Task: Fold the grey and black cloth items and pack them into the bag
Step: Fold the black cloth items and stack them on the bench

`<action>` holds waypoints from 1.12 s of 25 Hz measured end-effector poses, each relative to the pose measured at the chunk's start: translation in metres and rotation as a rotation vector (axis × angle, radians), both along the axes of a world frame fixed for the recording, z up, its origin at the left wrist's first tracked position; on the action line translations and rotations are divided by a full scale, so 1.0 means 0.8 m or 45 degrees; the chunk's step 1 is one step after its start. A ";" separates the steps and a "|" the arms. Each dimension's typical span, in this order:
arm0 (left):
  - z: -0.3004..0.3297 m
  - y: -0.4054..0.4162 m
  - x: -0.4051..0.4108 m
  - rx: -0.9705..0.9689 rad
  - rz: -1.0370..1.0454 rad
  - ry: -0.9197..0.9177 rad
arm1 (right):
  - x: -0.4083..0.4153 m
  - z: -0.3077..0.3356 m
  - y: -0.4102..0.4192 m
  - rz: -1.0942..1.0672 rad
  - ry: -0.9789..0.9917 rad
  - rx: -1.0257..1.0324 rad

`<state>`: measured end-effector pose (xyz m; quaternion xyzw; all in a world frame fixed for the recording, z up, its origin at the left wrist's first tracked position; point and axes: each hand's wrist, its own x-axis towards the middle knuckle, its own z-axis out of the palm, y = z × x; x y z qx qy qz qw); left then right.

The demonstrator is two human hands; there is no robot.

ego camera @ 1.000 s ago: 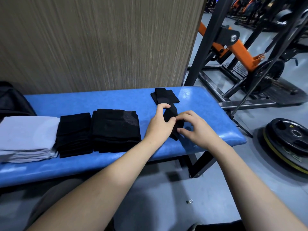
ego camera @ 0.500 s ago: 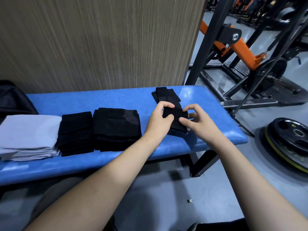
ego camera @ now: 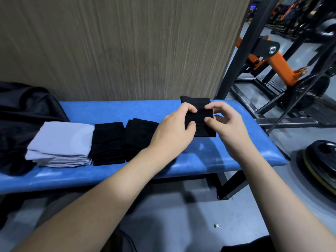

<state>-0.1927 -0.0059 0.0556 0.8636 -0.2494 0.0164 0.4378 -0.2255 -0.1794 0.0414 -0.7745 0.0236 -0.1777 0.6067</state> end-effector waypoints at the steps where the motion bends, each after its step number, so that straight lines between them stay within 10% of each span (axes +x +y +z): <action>1: 0.008 0.013 -0.001 -0.021 -0.005 -0.010 | 0.000 0.007 0.010 0.013 -0.052 0.021; 28: -0.048 0.261 0.084 0.730 0.338 -0.139 | 0.115 -0.045 0.233 0.161 0.004 -1.234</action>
